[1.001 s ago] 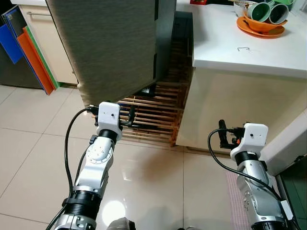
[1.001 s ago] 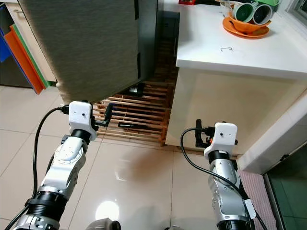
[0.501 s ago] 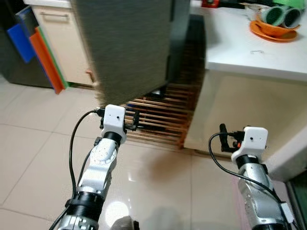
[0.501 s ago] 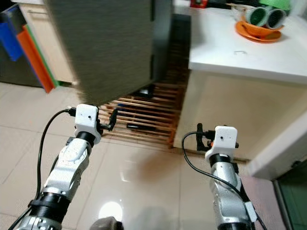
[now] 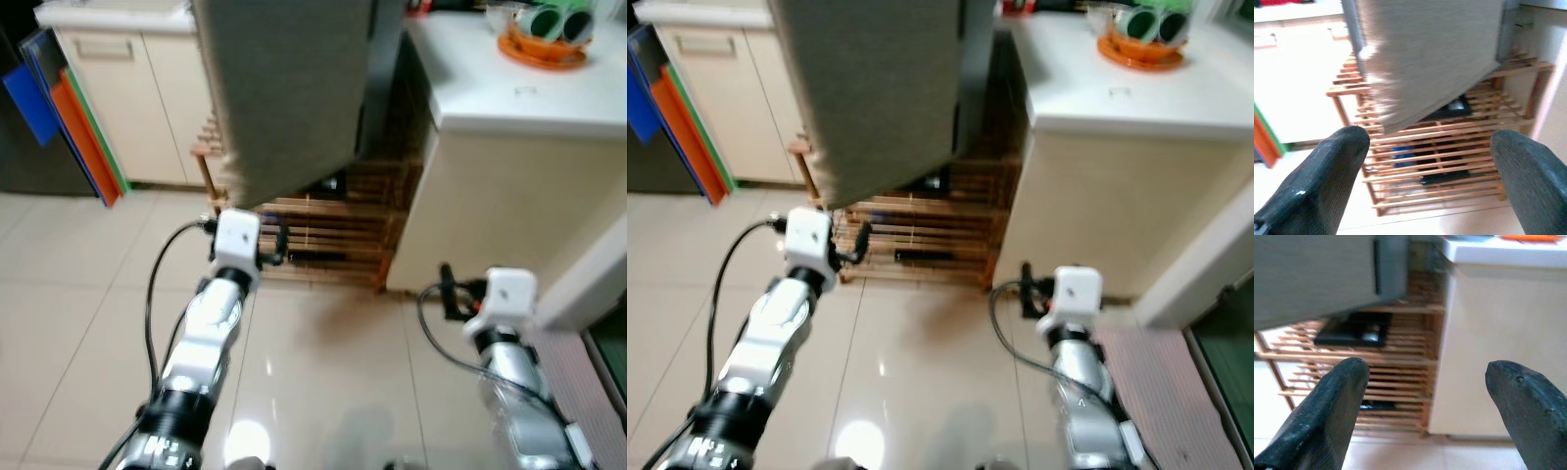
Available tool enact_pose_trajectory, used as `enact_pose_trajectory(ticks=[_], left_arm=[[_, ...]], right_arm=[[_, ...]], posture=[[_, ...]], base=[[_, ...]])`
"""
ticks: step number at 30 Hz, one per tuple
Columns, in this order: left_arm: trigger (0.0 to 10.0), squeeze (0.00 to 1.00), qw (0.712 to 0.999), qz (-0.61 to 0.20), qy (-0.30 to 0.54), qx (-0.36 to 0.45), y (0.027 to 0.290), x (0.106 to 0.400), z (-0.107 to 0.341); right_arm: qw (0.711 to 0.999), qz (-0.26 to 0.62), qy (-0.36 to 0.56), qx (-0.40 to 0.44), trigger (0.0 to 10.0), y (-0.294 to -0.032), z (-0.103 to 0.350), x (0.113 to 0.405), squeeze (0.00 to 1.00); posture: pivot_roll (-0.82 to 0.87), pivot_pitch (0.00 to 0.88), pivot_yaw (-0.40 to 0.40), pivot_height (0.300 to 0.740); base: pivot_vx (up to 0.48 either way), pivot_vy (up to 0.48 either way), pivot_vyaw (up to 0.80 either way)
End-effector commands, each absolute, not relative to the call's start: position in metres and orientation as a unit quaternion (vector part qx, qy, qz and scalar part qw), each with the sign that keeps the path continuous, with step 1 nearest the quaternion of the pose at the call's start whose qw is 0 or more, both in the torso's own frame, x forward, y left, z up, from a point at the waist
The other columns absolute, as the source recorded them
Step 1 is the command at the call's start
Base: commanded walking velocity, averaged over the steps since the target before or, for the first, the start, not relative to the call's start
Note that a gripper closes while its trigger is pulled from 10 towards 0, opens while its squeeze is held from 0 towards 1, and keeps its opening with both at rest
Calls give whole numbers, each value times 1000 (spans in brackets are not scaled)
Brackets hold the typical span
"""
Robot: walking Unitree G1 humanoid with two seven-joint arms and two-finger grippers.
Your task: Restocking fridge
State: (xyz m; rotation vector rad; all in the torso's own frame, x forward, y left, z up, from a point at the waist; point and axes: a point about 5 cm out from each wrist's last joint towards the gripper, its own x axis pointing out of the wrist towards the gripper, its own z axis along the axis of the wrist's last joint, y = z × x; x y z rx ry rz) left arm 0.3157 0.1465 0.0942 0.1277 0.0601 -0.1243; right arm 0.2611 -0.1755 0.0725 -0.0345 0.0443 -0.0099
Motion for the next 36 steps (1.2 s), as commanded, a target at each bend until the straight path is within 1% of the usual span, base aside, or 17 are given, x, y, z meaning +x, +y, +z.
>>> enact_pose_trajectory(ticks=[1,4,8,13,19,31,36], left_arm=[[10000,0,994,-76,34,69,138,317,94],[10000,0,992,-78,31,94,136,316,92],[10000,0,993,-80,26,85,135,315,93],[10000,0,993,-78,22,87,136,316,94],[10000,0,992,-81,22,91,134,318,95],[10000,0,992,-87,23,87,131,319,95],[10000,0,992,-92,22,86,131,319,95]], right_arm=[[999,-12,15,-31,10000,-182,77,262,0],[999,12,-10,-41,10000,-170,89,268,0],[999,19,-18,-35,10000,-164,94,273,0],[999,26,-19,-34,10000,-160,94,275,0],[999,32,-19,-14,10000,-152,96,280,0],[999,35,-24,-12,10000,-148,100,284,0],[998,48,-32,-10,10000,-140,104,284,0]], posture=[[28,46,17,740],[28,41,22,740],[31,32,23,740],[41,22,17,740],[42,20,21,740],[40,25,23,740],[41,29,22,740]], base=[[0,480,0],[0,0,0],[0,0,0],[398,265,0],[442,0,0],[461,0,0],[464,0,0]])
